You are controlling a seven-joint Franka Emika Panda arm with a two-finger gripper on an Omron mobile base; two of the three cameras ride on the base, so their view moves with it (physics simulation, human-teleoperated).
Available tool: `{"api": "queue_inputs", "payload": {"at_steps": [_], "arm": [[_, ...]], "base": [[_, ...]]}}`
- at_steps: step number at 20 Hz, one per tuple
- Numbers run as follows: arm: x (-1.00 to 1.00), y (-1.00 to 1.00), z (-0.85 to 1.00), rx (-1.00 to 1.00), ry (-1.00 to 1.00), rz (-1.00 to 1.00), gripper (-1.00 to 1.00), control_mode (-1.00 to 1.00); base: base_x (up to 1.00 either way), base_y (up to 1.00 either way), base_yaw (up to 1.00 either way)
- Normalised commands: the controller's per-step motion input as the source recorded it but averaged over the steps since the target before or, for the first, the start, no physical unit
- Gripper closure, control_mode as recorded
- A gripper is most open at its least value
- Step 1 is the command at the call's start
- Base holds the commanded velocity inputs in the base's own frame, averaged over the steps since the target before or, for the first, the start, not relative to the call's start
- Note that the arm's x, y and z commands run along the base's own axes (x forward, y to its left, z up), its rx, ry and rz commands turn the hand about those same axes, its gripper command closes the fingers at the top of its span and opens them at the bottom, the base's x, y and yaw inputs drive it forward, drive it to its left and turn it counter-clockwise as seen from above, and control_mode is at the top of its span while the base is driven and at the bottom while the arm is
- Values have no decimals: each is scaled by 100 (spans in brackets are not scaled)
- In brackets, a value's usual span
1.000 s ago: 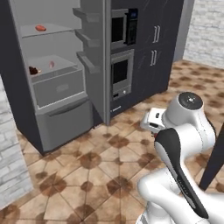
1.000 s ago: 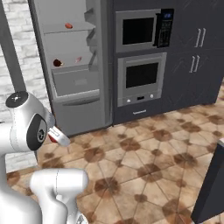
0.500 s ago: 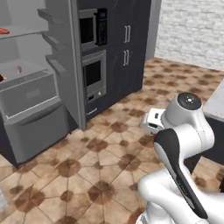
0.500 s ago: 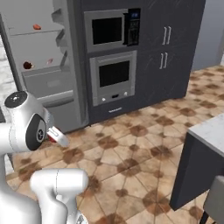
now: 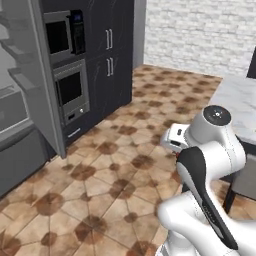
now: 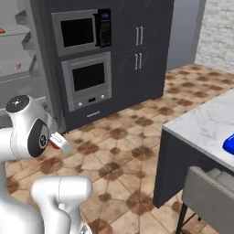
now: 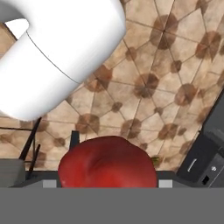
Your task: Gather the sweet potato and bell pepper from the fridge and place them on a tray on the dining counter. Then gather the steaks from the fridge and place them on the other tray.
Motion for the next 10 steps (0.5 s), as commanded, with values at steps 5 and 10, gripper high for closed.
{"api": "queue_inputs", "payload": {"at_steps": [5, 10], "arm": [[0, 0, 0, 0, 0, 0, 100, 100], [0, 0, 0, 0, 0, 0, 100, 100]], "base": [[-6, -47, -25], [-11, -42, -25]]}}
